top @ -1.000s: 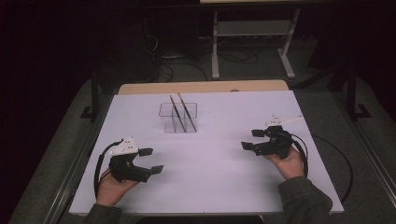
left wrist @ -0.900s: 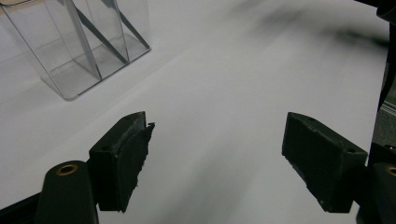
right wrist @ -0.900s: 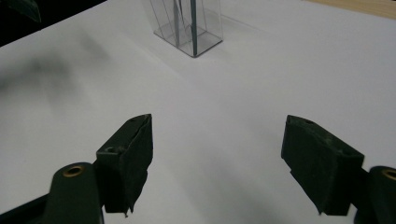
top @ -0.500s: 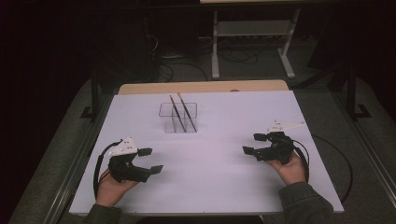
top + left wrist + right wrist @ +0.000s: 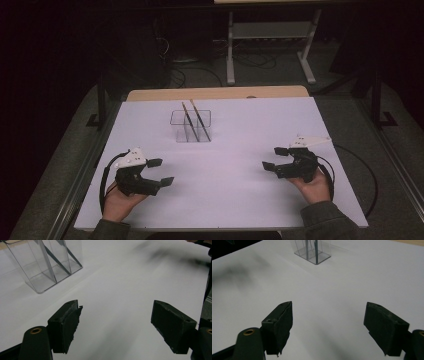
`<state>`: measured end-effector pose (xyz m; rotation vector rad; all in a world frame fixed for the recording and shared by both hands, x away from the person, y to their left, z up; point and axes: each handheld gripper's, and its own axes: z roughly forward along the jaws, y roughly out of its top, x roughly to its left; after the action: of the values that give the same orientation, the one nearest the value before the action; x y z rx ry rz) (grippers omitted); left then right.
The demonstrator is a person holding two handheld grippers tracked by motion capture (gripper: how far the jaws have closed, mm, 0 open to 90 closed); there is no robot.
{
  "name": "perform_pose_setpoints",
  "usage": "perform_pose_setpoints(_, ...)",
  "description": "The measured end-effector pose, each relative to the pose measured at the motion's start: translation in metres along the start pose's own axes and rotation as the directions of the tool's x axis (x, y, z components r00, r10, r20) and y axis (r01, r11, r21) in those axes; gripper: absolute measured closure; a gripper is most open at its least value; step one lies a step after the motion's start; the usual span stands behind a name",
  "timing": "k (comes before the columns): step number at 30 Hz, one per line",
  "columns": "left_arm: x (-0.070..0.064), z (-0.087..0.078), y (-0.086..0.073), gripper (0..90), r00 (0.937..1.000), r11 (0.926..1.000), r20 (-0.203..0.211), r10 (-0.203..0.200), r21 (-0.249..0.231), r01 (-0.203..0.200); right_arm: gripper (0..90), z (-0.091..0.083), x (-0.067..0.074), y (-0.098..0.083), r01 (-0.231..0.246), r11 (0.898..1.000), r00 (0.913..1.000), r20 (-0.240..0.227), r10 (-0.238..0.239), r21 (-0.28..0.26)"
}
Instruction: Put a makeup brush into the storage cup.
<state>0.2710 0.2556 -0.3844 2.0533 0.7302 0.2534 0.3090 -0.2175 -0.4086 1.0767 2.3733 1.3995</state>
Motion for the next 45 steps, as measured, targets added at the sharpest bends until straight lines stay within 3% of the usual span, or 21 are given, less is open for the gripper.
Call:
perform_pose_setpoints(27,-0.001,0.005,-0.008,22.5,0.9999,0.9996,0.012,-0.002,0.028,0.002,21.6,-0.013,0.005,-0.016,-0.008,0.999,0.9998,0.020,0.009,-0.044)
perform_pose_setpoints(45,-0.003,0.014,-0.014,22.4,0.9997,0.9961,0.017,0.017,0.087,-0.018,21.1,-0.018,0.007,-0.023,0.003,0.998,0.9998,0.018,-0.002,-0.069)
